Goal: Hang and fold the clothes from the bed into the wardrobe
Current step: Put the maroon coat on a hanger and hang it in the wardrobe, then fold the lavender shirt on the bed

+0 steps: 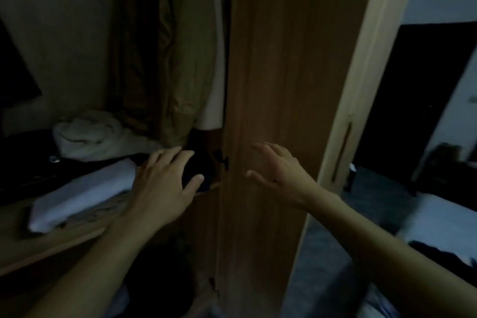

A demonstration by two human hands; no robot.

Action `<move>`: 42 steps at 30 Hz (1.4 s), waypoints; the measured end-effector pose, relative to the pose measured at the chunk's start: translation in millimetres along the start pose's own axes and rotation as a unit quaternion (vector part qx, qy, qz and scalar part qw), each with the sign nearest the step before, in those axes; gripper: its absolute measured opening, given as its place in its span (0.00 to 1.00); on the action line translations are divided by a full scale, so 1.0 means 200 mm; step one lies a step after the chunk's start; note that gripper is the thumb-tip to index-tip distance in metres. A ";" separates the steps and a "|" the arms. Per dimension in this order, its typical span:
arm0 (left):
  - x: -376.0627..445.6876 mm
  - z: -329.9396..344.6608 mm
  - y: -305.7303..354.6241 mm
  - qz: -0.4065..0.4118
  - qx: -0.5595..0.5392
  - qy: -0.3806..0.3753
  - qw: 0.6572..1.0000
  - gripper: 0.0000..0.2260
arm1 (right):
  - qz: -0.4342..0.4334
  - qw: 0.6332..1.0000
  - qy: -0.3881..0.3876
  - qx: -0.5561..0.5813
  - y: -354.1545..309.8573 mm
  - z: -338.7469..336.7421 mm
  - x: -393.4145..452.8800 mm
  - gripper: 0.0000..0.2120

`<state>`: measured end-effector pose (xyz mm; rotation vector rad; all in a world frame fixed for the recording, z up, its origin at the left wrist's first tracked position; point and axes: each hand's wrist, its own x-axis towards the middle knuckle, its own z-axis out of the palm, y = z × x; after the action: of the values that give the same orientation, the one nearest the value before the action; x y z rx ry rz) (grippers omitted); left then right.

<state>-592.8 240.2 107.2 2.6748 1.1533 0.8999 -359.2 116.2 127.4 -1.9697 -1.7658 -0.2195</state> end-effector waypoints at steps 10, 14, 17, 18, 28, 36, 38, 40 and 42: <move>-0.11 0.17 0.59 0.104 -0.139 -0.087 0.981 0.26 | 0.186 0.975 0.032 -0.116 0.26 -0.30 -0.85 0.34; -0.19 0.30 0.92 0.156 -0.151 -0.113 0.970 0.25 | 0.235 0.961 0.042 -0.141 0.38 -0.49 -1.19 0.34; -0.27 0.39 1.20 0.189 -0.158 -0.140 0.959 0.25 | 0.272 0.951 0.059 -0.137 0.49 -0.62 -1.47 0.34; -0.31 0.43 1.29 0.204 -0.159 -0.150 0.954 0.25 | 0.283 0.948 0.064 -0.133 0.54 -0.66 -1.57 0.33; -0.79 0.75 2.24 0.292 -0.154 -0.214 0.919 0.26 | 0.367 0.918 0.127 -0.084 0.99 -0.98 -2.57 0.29; -1.03 0.92 2.62 0.306 -0.103 -0.276 0.905 0.27 | 0.408 0.902 0.138 -0.035 1.23 -1.06 -3.03 0.27; -1.03 0.96 2.67 0.312 -0.096 -0.277 0.904 0.26 | 0.411 0.900 0.140 -0.030 1.28 -1.04 -3.05 0.27; -1.03 1.01 2.70 0.319 -0.097 -0.281 0.900 0.24 | 0.411 0.901 0.141 -0.020 1.32 -1.00 -3.05 0.27; -1.01 1.09 2.73 0.322 -0.096 -0.285 0.898 0.23 | 0.409 0.902 0.136 -0.013 1.37 -0.95 -3.05 0.27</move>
<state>-234.7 -255.3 -2.5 2.8572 0.0451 0.1902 -150.2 -526.4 -33.2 -2.3707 -0.6647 -0.2086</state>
